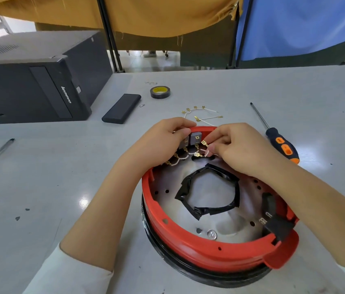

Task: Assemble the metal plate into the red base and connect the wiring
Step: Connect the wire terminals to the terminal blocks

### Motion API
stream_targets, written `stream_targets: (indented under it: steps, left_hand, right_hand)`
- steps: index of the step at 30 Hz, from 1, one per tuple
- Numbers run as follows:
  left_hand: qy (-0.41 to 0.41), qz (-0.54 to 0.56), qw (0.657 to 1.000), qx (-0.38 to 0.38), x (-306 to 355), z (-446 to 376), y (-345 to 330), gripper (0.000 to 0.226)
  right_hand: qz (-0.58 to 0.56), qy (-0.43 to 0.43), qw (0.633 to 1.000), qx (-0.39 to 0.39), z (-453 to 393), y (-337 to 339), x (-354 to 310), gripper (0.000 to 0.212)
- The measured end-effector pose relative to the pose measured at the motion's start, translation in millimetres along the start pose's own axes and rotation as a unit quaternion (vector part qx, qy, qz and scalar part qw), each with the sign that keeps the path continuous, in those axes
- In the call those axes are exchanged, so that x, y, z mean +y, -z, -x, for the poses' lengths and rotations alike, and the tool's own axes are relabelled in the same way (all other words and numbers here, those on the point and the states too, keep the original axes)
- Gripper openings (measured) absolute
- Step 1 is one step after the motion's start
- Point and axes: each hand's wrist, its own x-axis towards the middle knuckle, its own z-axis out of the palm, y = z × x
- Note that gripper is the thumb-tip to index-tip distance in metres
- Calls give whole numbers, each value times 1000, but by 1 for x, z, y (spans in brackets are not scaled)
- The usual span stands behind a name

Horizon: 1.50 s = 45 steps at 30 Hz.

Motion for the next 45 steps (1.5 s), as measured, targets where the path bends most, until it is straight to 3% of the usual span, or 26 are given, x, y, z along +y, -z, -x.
stream_targets:
  steps: [26, 45]
  left_hand:
    - [3, -23, 1000, 0, 6, 6, 2, 29]
    - [-6, -37, 999, 4, 4, 5, 3, 30]
  right_hand:
    - [-47, -54, 997, -36, -6, -1, -11, 19]
    - [-46, -13, 999, -20, -10, -8, -4, 23]
